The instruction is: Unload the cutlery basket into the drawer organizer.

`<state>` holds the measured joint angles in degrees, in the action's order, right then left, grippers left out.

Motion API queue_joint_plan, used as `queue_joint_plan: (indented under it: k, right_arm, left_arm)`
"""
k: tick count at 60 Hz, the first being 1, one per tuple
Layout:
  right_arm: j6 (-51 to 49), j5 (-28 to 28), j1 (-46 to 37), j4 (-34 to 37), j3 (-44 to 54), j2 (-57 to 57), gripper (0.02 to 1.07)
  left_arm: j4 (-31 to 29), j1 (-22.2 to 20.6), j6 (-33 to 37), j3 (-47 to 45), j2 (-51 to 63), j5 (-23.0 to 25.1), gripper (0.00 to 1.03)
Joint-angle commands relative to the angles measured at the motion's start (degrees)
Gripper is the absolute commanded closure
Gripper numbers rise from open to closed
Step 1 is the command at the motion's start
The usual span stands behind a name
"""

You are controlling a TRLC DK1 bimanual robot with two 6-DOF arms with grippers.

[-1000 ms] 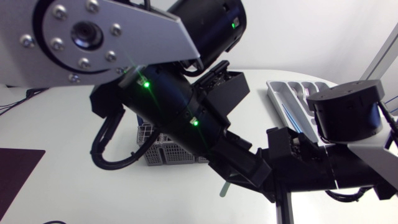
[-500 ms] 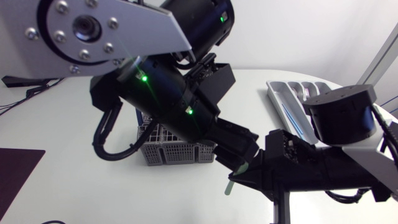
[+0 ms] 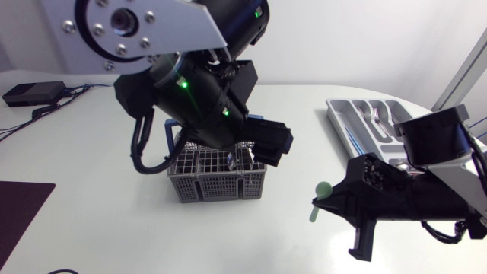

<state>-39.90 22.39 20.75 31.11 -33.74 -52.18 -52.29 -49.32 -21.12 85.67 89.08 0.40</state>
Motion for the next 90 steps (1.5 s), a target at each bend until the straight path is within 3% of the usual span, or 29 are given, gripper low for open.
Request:
queue_joint_plan:
  k: [1,34,50,90]
  right_arm:
    - [-5.5,-0.2,-4.9,1.1,-0.3,-0.2,1.01]
    - [-28.1,3.5,-33.9,1.2,-7.7,-9.2,1.01]
    - [-37.4,3.1,-45.3,-3.7,-14.3,-19.4,1.01]
    - [-47.2,-8.1,-54.0,-24.6,-24.0,-45.7,1.01]
  left_arm:
    - [-1.4,1.1,-2.3,1.9,2.0,-1.6,0.07]
    - [-6.9,4.1,-3.9,3.9,4.7,-5.8,0.07]
    - [-7.3,5.1,-3.9,4.0,4.7,-6.4,0.07]
    - [-7.3,6.4,-3.7,2.3,4.2,-6.4,0.07]
